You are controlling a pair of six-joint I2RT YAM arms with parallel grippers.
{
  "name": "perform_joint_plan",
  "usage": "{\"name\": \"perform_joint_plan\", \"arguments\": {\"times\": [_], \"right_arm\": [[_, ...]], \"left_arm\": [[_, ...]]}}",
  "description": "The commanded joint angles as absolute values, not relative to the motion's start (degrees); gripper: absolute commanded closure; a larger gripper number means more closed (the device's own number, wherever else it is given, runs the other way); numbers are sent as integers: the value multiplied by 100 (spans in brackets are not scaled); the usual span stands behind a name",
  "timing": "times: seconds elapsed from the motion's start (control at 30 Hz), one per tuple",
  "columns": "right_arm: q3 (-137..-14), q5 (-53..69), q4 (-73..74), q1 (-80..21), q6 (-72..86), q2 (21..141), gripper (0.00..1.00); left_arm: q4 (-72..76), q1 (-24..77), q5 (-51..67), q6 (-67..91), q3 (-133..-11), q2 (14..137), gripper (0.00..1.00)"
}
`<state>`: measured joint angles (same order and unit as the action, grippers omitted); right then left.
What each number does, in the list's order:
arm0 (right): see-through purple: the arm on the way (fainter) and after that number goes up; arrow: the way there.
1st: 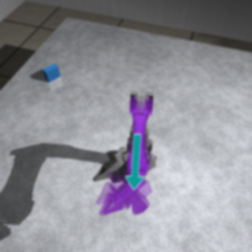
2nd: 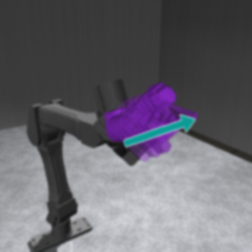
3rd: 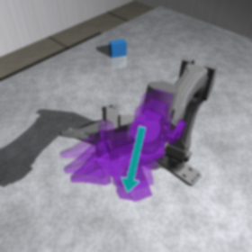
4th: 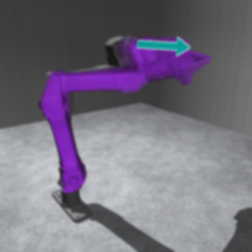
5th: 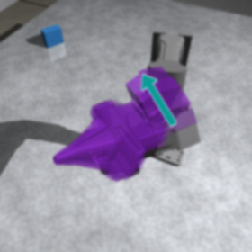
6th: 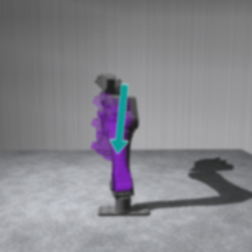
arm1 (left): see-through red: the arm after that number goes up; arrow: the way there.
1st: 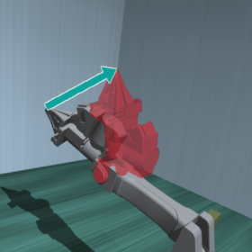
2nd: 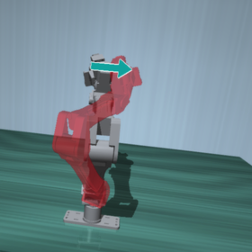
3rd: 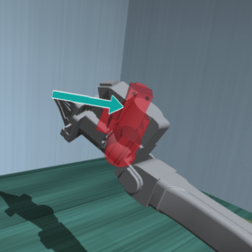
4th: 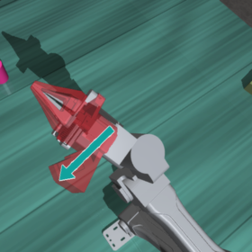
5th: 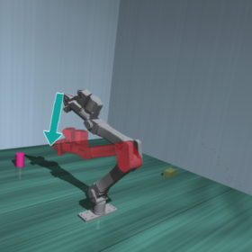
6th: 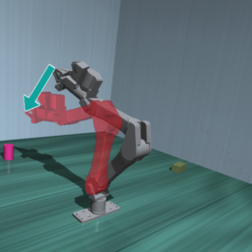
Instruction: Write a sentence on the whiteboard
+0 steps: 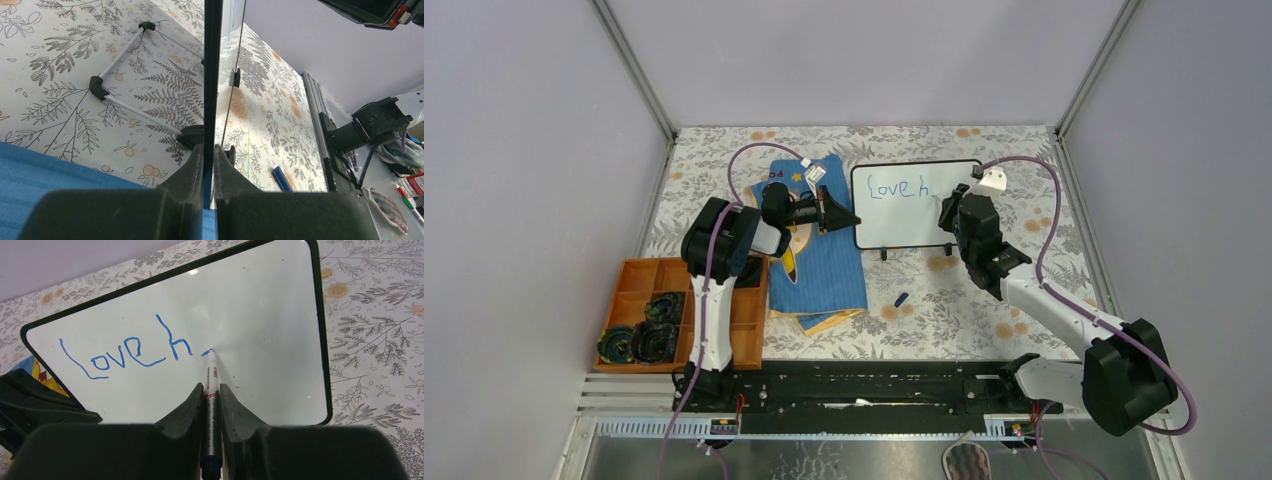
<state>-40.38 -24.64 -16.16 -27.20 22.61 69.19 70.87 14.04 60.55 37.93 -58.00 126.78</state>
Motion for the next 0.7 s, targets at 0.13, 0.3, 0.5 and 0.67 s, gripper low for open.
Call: {"name": "perform_joint_plan", "arguments": {"times": [0.13,0.3,0.5,0.67], "right_arm": [[-4456,-2789,-1893,-2602,2128,6947,100],[-4574,-2662,-1905,-2608,2099,7003,100],[-4544,-2286,-2018,-2603,2084,7059,100],[-4491,-2122,-1910,-2610,2133,7134,100]], "left_arm": [[6671,1327,5985,3537,-5640,12687,100],[6656,1335,5985,3517,-5638,12677,100],[6571,1344,5977,3464,-5625,12659,100],[6539,1342,5977,3431,-5634,12662,100]]}}
